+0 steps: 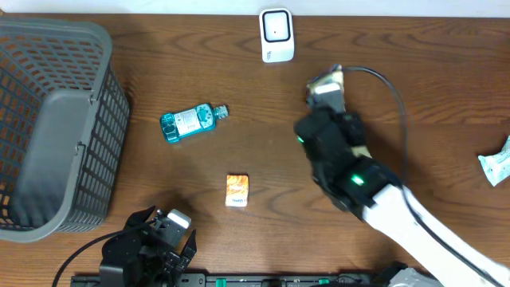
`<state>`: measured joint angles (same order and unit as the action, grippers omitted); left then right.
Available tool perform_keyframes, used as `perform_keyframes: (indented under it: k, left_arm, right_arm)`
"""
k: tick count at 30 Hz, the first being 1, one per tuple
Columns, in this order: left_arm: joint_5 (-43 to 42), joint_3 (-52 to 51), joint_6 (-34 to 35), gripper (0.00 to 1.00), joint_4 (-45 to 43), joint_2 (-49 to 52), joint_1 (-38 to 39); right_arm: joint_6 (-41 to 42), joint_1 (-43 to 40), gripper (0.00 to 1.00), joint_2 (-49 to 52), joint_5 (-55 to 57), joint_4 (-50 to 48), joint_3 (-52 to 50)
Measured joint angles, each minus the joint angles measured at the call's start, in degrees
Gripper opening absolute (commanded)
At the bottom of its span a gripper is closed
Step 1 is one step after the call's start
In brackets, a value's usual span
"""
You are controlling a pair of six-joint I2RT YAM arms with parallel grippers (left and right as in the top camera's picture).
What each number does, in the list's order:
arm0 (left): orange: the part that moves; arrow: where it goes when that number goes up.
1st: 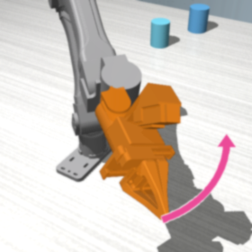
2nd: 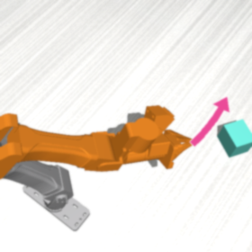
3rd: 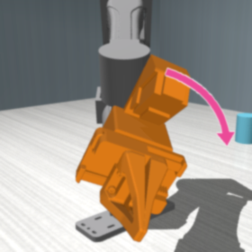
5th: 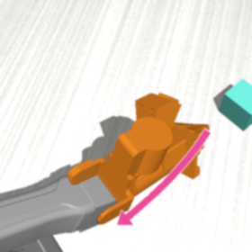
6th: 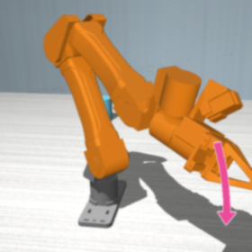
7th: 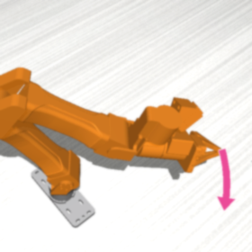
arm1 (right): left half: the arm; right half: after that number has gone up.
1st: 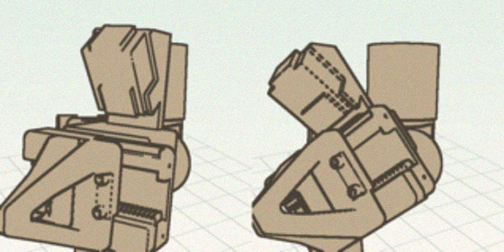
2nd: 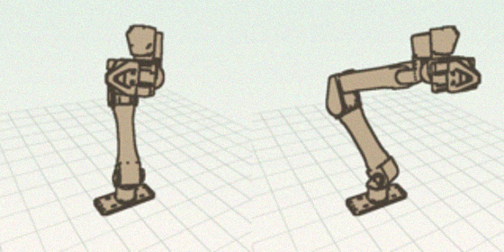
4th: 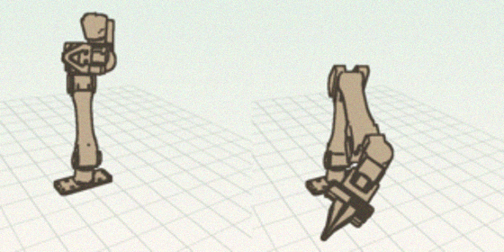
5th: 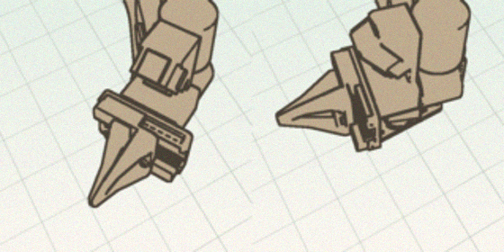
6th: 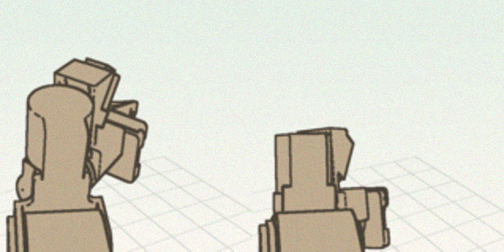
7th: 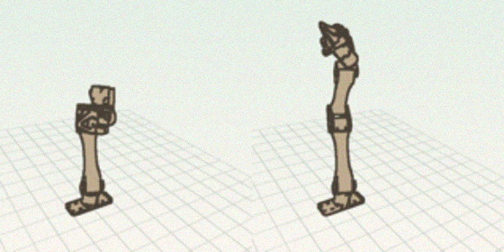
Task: Scan the item barcode
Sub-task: 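Hold the snack bag's barcode side against the scanner window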
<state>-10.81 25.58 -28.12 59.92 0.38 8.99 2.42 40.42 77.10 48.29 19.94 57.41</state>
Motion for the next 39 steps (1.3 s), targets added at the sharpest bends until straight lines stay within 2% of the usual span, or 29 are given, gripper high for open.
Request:
perform_keyframes:
  k: [6, 11, 18, 25, 35, 39]
  left_arm:
    - [-0.02, 0.0, 0.0, 0.99, 0.02, 0.0, 0.0]
    - [-0.02, 0.0, 0.0, 0.99, 0.0, 0.0, 0.0]
    - [0.0, 0.0, 0.0, 0.99, 0.0, 0.0, 0.0]
    - [-0.02, 0.0, 0.0, 0.99, 0.02, 0.0, 0.0]
    - [-0.02, 0.0, -0.02, 0.99, 0.02, 0.0, 0.0]
    - [-0.02, 0.0, -0.02, 0.99, 0.02, 0.0, 0.0]
  right_arm:
    - [-13.2, 2.49, 0.01, 12.5, 8.33, -20.76, -0.09]
    - [-27.39, 5.57, 0.01, 16.24, 10.01, -35.56, -0.04]
    - [-40.96, 5.64, 0.01, 16.28, -3.19, -38.86, 0.02]
    - [-54.49, 3.91, 0.01, 18.84, -11.21, -55.98, 0.26]
    - [-76.28, 2.34, 0.01, 33.9, -16.24, -79.71, 0.68]
    - [-81.9, 0.81, 0.01, 40.5, -18.56, -83.6, 2.82]
